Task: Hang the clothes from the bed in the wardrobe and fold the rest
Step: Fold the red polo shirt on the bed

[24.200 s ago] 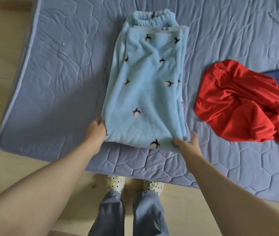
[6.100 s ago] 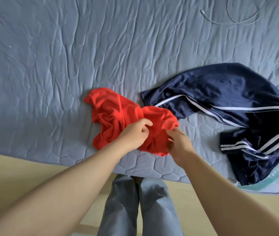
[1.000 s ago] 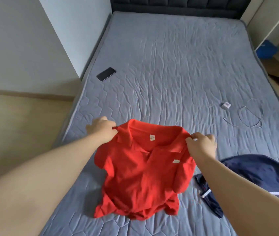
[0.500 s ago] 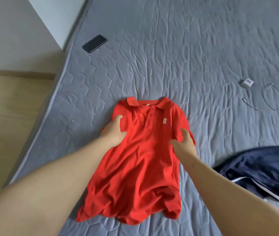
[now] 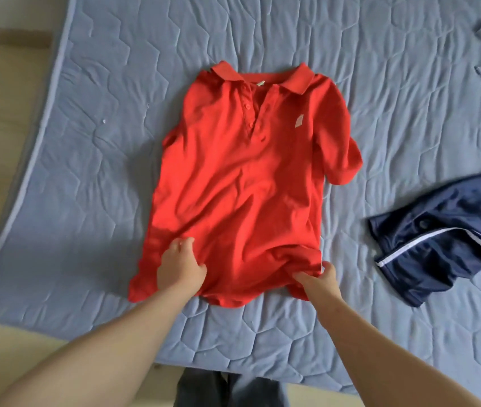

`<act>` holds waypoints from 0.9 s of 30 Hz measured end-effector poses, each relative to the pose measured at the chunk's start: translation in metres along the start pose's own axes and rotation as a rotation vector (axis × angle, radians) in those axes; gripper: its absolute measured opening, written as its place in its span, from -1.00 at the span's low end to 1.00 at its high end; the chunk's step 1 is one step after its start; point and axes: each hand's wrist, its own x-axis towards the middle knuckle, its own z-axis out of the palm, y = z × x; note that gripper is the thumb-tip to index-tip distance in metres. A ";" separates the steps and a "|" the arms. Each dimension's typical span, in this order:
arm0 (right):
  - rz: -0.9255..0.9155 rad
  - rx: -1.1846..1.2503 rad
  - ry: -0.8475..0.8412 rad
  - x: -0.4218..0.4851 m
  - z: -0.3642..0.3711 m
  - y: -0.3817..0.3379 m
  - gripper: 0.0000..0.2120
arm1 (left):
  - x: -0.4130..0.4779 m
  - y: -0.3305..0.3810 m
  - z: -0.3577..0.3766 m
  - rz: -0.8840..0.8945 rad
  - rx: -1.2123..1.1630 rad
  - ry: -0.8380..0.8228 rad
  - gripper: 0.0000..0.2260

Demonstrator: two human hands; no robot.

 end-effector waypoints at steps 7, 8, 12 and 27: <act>-0.071 0.017 0.185 -0.002 -0.002 0.021 -0.88 | 0.007 -0.050 0.011 -0.635 -0.437 0.229 -0.16; -0.061 0.070 0.179 -0.003 -0.003 0.023 -0.86 | 0.011 -0.057 0.014 -0.602 -0.534 0.196 -0.26; -0.004 0.253 0.163 -0.010 -0.013 0.034 -0.81 | 0.004 -0.067 0.011 -0.426 -0.490 -0.022 -0.73; 0.110 -0.013 0.069 -0.049 -0.051 0.063 -0.86 | -0.056 -0.096 -0.009 -0.394 -0.656 -0.253 -0.79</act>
